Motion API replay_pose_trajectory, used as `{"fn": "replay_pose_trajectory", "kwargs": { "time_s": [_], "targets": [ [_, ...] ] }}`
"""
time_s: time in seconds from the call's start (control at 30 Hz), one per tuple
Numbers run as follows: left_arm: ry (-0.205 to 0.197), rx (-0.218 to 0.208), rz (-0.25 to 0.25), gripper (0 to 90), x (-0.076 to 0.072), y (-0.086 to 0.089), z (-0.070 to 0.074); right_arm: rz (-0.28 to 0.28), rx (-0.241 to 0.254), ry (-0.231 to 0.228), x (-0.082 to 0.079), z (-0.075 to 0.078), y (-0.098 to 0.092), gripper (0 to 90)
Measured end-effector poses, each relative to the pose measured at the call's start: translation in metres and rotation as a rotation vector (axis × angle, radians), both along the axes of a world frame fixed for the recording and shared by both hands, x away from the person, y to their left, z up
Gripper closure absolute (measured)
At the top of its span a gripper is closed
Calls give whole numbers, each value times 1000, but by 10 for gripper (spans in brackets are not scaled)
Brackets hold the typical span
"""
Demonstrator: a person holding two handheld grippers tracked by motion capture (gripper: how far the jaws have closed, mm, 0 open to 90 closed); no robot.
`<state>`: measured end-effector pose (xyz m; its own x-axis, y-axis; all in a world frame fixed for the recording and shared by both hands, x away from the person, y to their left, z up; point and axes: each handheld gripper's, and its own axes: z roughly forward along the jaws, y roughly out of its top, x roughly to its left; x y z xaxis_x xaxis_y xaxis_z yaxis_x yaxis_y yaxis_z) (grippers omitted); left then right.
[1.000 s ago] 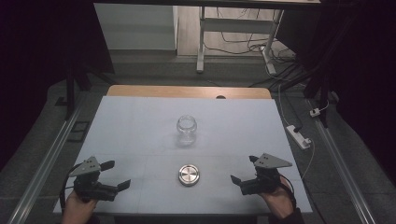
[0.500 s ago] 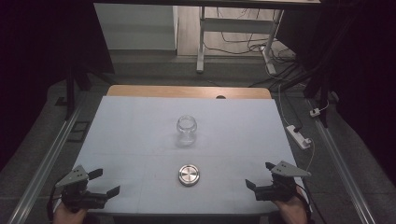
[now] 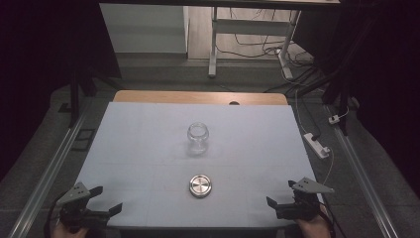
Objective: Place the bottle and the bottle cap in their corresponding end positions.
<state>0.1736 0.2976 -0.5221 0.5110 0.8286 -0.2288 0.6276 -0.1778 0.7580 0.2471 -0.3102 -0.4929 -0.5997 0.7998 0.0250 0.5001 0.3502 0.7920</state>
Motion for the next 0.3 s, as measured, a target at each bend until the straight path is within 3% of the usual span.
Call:
{"fn": "replay_pose_trajectory", "kwargs": {
  "time_s": [0.13, 0.3],
  "targets": [
    [17, 36, 9, 0, -2, -2, 0, -20, -7, 14, -2, 0, -2, 0],
    [39, 35, 12, 0, 0, -2, -1, -34, -6, 34, -1, -1, -5, 0]
  ]
}}
